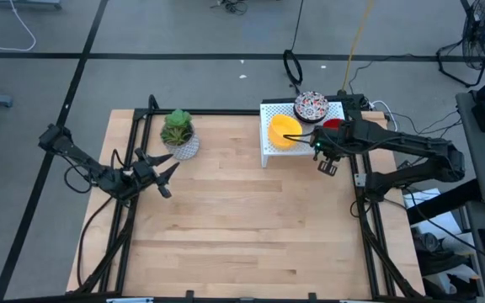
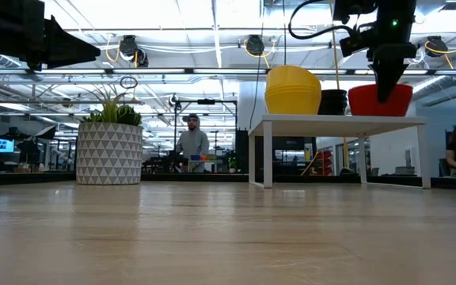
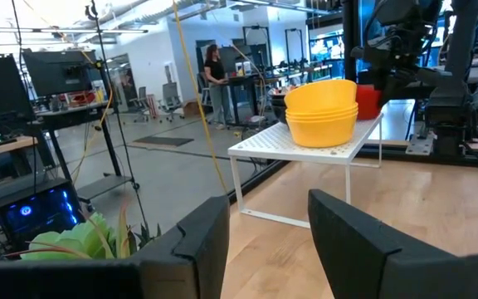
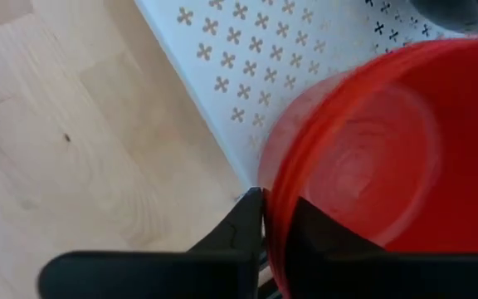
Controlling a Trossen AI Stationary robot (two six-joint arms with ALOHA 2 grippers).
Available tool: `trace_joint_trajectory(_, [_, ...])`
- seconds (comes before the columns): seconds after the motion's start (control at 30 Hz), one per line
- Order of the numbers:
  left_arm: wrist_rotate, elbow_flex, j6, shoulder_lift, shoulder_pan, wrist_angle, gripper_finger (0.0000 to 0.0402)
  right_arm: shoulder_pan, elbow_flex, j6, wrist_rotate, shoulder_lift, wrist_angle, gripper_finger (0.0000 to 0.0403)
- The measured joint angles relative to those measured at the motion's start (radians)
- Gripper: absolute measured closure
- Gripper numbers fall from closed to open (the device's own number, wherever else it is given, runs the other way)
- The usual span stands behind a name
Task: Pick & Place Mini bowls
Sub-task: Put the red bowls on the shelf, then return to Home Position
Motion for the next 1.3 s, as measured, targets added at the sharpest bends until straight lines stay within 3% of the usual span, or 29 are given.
trace_joint_trajectory(0.43, [0.0, 0.0, 0.0, 0.0, 0.0, 0.0, 0.0231, 0.008, 0.013, 0.001, -0.003, -0.04, -0.059, 0.0236])
trace_joint_trajectory(0.67, [0.0, 0.0, 0.0, 0.0, 0.0, 0.001, 0.0231, 0.036, 0.14, 0.034, -0.002, -0.1, -0.114, 0.0219])
trace_joint_trajectory(0.77, [0.0, 0.0, -0.012, 0.0, 0.0, 0.001, 0.0231, 0.064, 0.162, 0.035, -0.024, -0.15, -0.05, 0.0224])
trace_joint_trajectory(0.9, [0.0, 0.0, -0.017, 0.0, 0.0, 0.001, 0.0231, 0.122, 0.161, 0.064, -0.149, -0.229, 0.071, 0.0229])
trace_joint_trajectory(1.03, [0.0, 0.0, -0.012, 0.0, 0.0, 0.001, 0.0231, 0.223, 0.117, 0.084, -0.167, -0.325, 0.219, 0.0227])
trace_joint_trajectory(1.3, [0.0, 0.0, -0.008, 0.0, 0.0, 0.001, 0.0231, 0.395, -0.224, 0.088, -0.159, -0.564, 0.592, 0.0229])
